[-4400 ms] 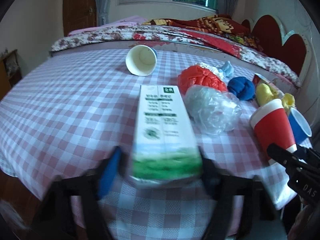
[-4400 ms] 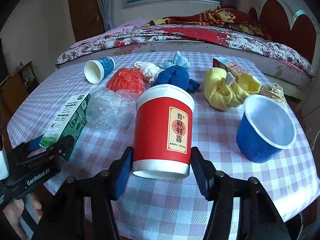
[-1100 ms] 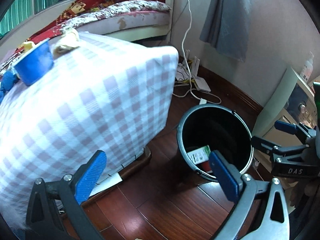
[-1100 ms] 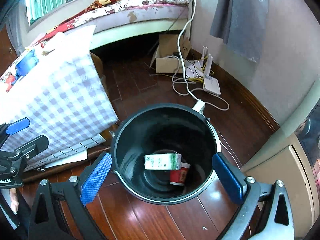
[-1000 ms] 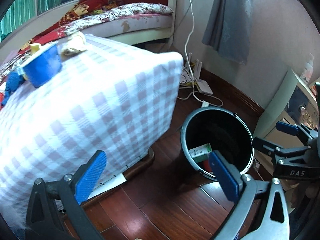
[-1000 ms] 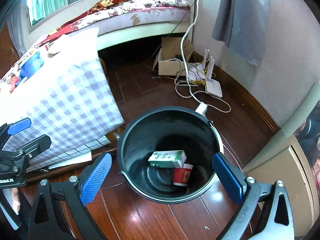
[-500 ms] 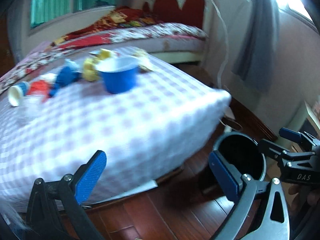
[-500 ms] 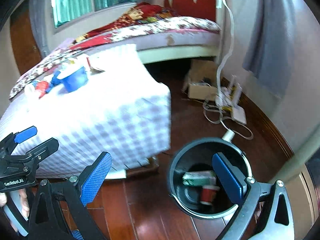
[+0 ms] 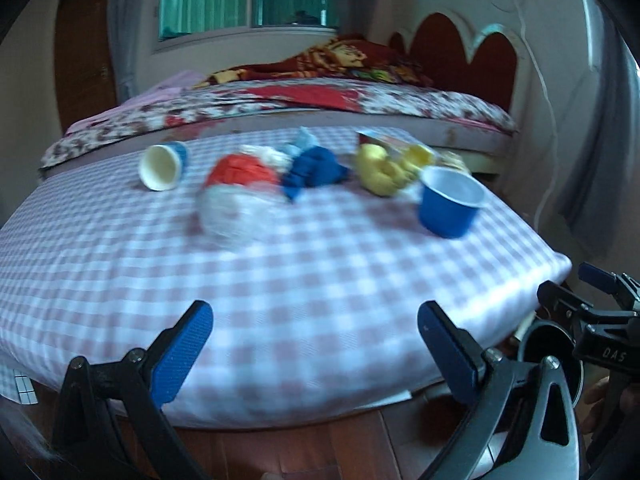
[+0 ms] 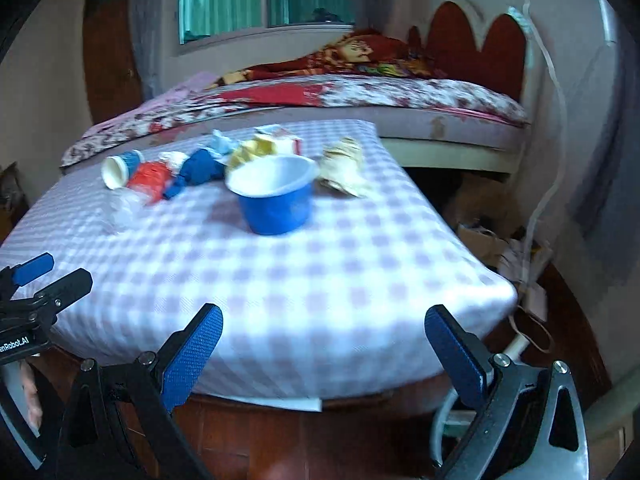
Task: Collect trash
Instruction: 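Move both tools back toward the bed, then grasp the blue cup with the right tool while the left tool grasps the clear plastic bag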
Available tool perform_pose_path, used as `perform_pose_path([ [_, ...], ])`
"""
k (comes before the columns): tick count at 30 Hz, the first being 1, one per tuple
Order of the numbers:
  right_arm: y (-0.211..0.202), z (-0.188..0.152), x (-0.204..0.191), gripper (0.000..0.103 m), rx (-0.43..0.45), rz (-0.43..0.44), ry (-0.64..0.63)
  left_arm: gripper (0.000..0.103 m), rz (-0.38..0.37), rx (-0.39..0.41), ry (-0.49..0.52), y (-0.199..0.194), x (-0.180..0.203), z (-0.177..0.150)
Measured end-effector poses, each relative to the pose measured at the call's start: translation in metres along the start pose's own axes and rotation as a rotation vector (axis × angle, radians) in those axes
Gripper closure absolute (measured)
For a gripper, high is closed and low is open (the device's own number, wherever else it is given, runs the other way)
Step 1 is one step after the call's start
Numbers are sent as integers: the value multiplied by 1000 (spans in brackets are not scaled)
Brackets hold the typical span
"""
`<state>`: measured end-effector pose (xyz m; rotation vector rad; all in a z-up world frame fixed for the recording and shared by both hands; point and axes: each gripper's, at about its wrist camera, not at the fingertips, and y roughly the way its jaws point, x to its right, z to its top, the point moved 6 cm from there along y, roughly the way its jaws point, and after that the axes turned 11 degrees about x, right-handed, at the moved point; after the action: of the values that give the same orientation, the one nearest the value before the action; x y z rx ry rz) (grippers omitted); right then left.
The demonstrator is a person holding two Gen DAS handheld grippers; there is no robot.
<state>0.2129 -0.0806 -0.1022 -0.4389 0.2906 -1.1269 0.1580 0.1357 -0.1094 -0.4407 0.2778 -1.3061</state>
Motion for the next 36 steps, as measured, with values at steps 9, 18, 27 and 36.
perform_pose_path([
  [9,55,37,-38,1,-40,39,-28,5,101,0,-80,45,-61,30],
  [18,101,45,-35,3,-93,18,-5,10,79,-65,-100,95,-66,35],
  [27,128,49,-33,13,-120,5,-2,28,63,-147,-170,118,-74,26],
  [36,122,48,-35,27,-98,32,-2,75,10,-124,-179,107,-75,24],
])
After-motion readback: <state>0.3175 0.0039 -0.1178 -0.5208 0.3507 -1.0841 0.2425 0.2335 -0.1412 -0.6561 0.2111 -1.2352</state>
